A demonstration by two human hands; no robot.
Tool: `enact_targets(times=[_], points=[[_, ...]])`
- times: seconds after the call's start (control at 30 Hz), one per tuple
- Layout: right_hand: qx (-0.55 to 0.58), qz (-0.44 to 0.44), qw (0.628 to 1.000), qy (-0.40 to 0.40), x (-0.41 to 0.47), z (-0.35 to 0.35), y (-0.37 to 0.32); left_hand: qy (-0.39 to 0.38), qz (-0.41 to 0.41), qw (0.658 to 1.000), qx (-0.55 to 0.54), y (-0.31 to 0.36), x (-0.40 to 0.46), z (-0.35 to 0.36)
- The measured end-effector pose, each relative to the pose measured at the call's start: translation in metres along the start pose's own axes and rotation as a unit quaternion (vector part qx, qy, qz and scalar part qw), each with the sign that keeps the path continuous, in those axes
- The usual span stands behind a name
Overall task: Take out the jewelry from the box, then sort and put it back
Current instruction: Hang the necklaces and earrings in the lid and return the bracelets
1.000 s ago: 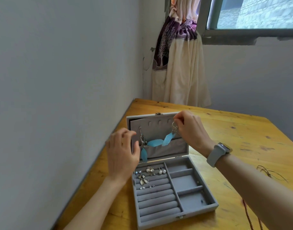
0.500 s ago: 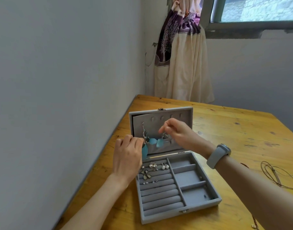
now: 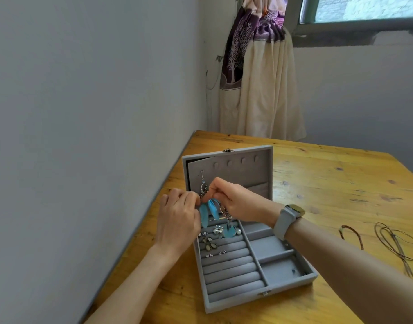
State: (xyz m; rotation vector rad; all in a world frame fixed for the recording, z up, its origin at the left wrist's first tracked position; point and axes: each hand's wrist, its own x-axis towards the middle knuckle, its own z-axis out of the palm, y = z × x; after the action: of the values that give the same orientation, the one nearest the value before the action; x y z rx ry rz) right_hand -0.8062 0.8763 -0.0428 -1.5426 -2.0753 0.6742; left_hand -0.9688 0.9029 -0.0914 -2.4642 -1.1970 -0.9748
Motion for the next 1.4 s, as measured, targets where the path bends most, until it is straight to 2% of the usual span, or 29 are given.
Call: enact_targets(times=[0.07, 0.17, 0.33, 0.4, 0.47, 0.53, 0.67, 0.77, 0.83, 0.9, 0.97, 1.03, 1.1, 1.2, 1.3, 1.37, 1.4], points=[[-0.114, -0.006, 0.993, -0.006, 0.001, -0.002, 0.002, -0.005, 0.002, 1.0, 0.005, 0.003, 0.002, -0.002], [-0.275, 0.0, 0.961, -0.003, -0.001, -0.012, 0.0, -0.023, 0.02, 0.999, 0.029, 0.007, 0.005, -0.003], [-0.388, -0.032, 0.921, -0.015, -0.004, -0.02, -0.002, -0.043, 0.016, 0.998, 0.052, 0.012, 0.006, -0.001], [-0.334, -0.01, 0.943, -0.003, -0.002, -0.018, 0.002, -0.038, 0.011, 0.998, 0.041, 0.011, 0.008, -0.001], [-0.185, 0.025, 0.982, 0.022, 0.0, -0.015, 0.01, -0.041, 0.013, 0.998, 0.041, 0.011, 0.011, -0.002], [-0.027, 0.053, 0.997, 0.057, -0.001, -0.012, 0.02, -0.055, 0.027, 0.996, 0.069, 0.013, 0.012, -0.002], [0.166, 0.073, 0.966, 0.185, -0.011, -0.019, 0.025, -0.07, 0.051, 0.989, 0.122, 0.018, 0.011, -0.001], [0.224, 0.085, 0.939, 0.245, -0.018, -0.028, 0.025, -0.071, 0.038, 0.991, 0.104, 0.018, 0.014, -0.002], [0.273, 0.089, 0.93, 0.229, -0.02, -0.028, 0.021, -0.076, 0.033, 0.992, 0.093, 0.016, 0.014, -0.002], [0.306, 0.093, 0.932, 0.169, -0.018, -0.021, 0.014, -0.075, 0.034, 0.993, 0.085, 0.015, 0.012, -0.002], [0.234, 0.103, 0.962, 0.099, -0.014, -0.013, 0.01, -0.065, 0.035, 0.994, 0.075, 0.013, 0.009, -0.003], [0.096, 0.105, 0.988, 0.054, -0.008, -0.004, 0.011, -0.057, 0.039, 0.995, 0.065, 0.012, 0.007, -0.004], [-0.017, 0.114, 0.993, 0.039, -0.005, 0.0, 0.014, -0.055, 0.045, 0.996, 0.061, 0.01, 0.005, -0.004], [-0.177, 0.12, 0.976, 0.043, -0.004, -0.005, 0.016, -0.059, 0.048, 0.996, 0.05, 0.008, 0.002, -0.004], [-0.334, 0.097, 0.937, 0.031, -0.004, -0.015, 0.014, -0.059, 0.052, 0.996, 0.036, 0.007, 0.001, -0.004], [-0.378, 0.088, 0.921, 0.001, -0.004, -0.019, 0.014, -0.054, 0.057, 0.996, 0.032, 0.006, 0.0, -0.004], [-0.368, 0.091, 0.925, -0.011, -0.005, -0.021, 0.015, -0.053, 0.058, 0.996, 0.031, 0.006, -0.001, -0.005]])
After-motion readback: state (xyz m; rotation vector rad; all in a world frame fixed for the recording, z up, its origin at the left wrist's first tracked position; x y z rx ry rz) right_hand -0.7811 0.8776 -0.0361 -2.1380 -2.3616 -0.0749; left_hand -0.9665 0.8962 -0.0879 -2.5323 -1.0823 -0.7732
